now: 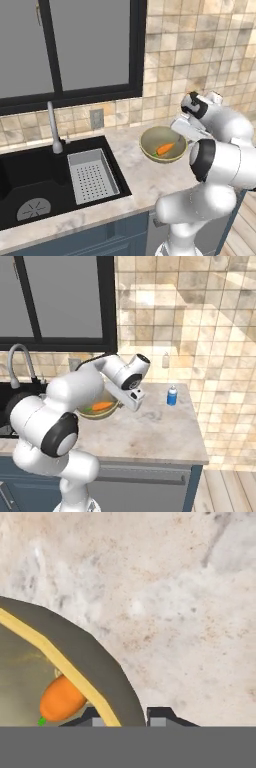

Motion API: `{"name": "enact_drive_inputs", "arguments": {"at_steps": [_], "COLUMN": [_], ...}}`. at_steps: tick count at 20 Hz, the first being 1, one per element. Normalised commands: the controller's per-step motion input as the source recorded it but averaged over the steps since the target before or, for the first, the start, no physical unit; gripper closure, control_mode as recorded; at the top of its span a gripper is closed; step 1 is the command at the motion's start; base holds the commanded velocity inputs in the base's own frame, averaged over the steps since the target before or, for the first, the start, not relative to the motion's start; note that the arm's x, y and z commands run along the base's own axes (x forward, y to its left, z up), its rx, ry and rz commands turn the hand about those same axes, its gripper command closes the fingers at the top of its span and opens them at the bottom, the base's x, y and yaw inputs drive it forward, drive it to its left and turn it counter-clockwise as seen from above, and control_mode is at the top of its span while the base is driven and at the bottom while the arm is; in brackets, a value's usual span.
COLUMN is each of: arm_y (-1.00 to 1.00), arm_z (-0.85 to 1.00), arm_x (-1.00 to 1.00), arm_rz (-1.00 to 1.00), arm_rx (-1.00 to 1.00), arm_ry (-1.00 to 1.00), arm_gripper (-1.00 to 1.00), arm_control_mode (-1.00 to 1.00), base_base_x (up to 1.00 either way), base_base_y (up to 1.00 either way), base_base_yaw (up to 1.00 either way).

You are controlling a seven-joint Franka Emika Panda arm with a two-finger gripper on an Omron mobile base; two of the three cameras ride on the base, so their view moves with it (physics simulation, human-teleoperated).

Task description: Move the mug from next to the sink to the open cabinet. Then, move the bowl with the carrot to the fridge to clear the area for faucet cleaning.

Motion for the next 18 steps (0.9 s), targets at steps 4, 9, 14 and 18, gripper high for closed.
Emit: {"name": "enact_drive_inputs", "arguments": {"at_steps": [4, 9, 14, 18], "arm_y": [0.00, -0.01, 0.00, 0.00], "arm_z": [1.00, 1.00, 0.89, 0.52], "arm_x": [-0.61, -0.69, -0.34, -0.09], "arm_rz": [-0.17, -0.23, -0.24, -0.23], "arm_rx": [0.33, 0.29, 0.14, 0.01], "arm_ry": [0.00, 0.00, 0.00, 0.00], "arm_gripper": [1.00, 1.00, 1.00, 1.00], "arm_control_mode": [-1.00, -1.00, -1.00, -1.00], "base_base_x": [0.00, 0.00, 0.00, 0.00], "base_base_y": [0.00, 0.00, 0.00, 0.00], "base_base_yaw": [0.00, 0.00, 0.00, 0.00]}}
